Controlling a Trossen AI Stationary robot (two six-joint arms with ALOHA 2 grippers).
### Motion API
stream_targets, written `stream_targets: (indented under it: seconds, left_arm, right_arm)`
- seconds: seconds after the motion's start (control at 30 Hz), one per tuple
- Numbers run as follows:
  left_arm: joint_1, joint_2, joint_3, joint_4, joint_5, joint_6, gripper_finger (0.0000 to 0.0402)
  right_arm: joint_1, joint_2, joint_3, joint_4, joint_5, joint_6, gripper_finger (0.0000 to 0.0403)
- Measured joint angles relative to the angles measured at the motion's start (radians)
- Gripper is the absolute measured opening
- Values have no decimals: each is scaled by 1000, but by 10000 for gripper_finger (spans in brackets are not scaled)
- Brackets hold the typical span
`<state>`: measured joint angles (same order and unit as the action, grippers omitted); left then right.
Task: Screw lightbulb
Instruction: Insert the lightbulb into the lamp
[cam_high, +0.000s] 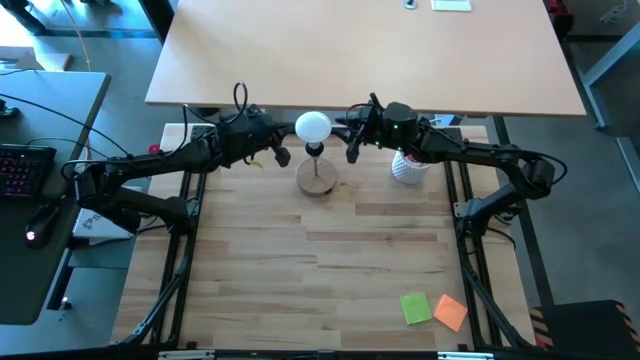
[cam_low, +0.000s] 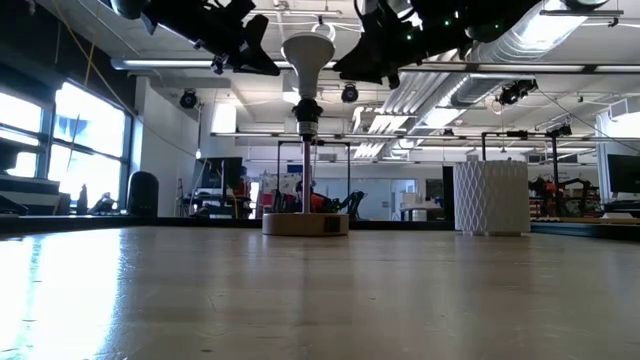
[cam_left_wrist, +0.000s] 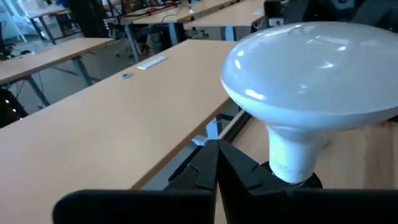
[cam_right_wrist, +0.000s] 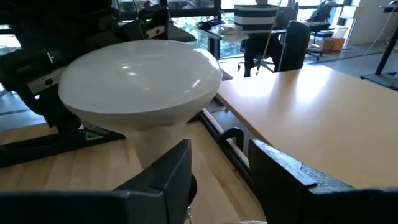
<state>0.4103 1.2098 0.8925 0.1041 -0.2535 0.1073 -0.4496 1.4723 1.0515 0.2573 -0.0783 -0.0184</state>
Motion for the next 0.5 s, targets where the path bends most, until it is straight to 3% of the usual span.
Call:
stream_targets:
  seconds: [0.17,0.37,0.5]
  left_arm:
    - [0,0,0,-26,-1,2,1]
    - [0,-14,0,-42,-22,3,0]
    - [0,-44,0,-33,-18,31,0]
  right_arm:
    - [0,-7,0,-10,21,-7,156]
    - [9,-60,0,-134,152,-13,156]
    - [56,-100,0,-162,138,-57,156]
